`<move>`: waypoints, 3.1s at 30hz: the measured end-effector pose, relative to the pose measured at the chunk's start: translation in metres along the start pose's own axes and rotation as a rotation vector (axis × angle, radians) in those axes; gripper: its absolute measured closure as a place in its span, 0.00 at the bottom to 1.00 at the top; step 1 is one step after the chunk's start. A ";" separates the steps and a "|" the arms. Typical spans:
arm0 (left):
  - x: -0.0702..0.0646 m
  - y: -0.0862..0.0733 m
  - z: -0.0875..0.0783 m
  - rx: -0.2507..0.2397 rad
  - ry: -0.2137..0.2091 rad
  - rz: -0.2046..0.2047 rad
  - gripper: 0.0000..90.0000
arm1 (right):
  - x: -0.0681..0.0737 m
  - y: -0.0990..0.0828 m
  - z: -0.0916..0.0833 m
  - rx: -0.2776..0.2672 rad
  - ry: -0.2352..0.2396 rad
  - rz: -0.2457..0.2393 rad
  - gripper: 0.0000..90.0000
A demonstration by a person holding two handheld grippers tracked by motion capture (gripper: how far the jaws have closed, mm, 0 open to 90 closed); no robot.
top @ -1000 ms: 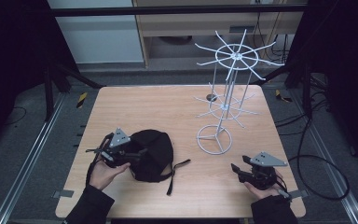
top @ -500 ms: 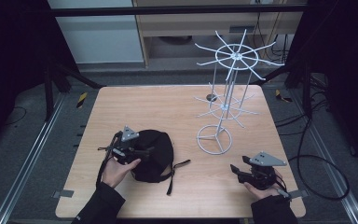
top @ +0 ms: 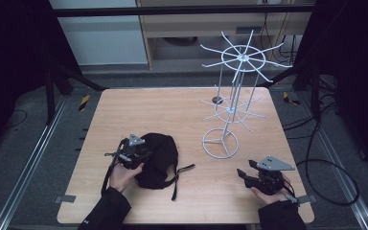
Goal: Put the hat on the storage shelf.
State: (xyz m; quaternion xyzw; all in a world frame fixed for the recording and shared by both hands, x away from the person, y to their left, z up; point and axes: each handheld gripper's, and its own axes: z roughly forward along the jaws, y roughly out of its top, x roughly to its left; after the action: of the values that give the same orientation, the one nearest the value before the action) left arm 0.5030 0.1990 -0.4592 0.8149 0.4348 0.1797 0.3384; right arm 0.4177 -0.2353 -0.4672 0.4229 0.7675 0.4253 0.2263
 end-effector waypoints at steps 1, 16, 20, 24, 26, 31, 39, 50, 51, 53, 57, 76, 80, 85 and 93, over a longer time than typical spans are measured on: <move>0.000 0.000 -0.001 -0.003 -0.003 0.003 0.80 | -0.001 0.000 0.000 -0.001 -0.003 -0.003 0.46; -0.001 0.008 -0.067 -0.251 -0.064 -0.045 0.82 | -0.011 -0.007 0.001 -0.011 -0.038 0.012 0.46; -0.003 0.013 -0.088 -0.338 -0.078 -0.047 0.82 | -0.015 -0.009 0.001 -0.020 -0.057 0.022 0.46; -0.007 0.020 -0.108 -0.436 -0.102 -0.062 0.82 | -0.018 -0.010 0.001 -0.017 -0.070 0.031 0.45; -0.010 0.023 -0.117 -0.483 -0.107 -0.061 0.82 | -0.020 -0.011 0.000 -0.020 -0.082 0.028 0.45; -0.013 0.036 -0.134 -0.580 -0.133 -0.068 0.82 | -0.023 -0.012 0.000 -0.031 -0.105 0.031 0.43; -0.013 0.057 -0.153 -0.714 -0.185 -0.081 0.82 | -0.025 -0.014 0.001 -0.030 -0.117 0.027 0.41; -0.029 0.092 -0.180 -0.856 -0.246 -0.058 0.82 | -0.026 -0.014 0.003 -0.031 -0.127 0.009 0.40; -0.031 0.095 -0.183 -0.870 -0.252 -0.055 0.82 | -0.026 -0.014 0.003 -0.031 -0.129 0.009 0.40; -0.035 0.101 -0.189 -0.891 -0.259 -0.041 0.82 | -0.026 -0.014 0.002 -0.030 -0.126 0.016 0.40; -0.044 0.112 -0.199 -0.930 -0.271 -0.018 0.82 | -0.026 -0.014 0.003 -0.028 -0.128 0.013 0.40; -0.064 0.166 -0.177 -0.897 -0.322 -0.020 0.82 | -0.026 -0.014 0.004 -0.025 -0.124 0.004 0.40; -0.062 0.164 -0.162 -0.857 -0.352 -0.028 0.81 | -0.026 -0.014 0.004 -0.026 -0.125 0.003 0.39; -0.059 0.157 -0.146 -0.808 -0.341 -0.030 0.81 | -0.026 -0.014 0.004 -0.021 -0.123 0.006 0.39; -0.057 0.152 -0.127 -0.747 -0.341 -0.036 0.80 | -0.025 -0.015 0.005 -0.017 -0.126 -0.002 0.39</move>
State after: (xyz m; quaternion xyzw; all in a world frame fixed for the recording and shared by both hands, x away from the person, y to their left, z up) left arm 0.4860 0.1421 -0.2616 0.6464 0.2914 0.1816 0.6813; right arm 0.4284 -0.2583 -0.4827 0.4462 0.7486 0.4040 0.2779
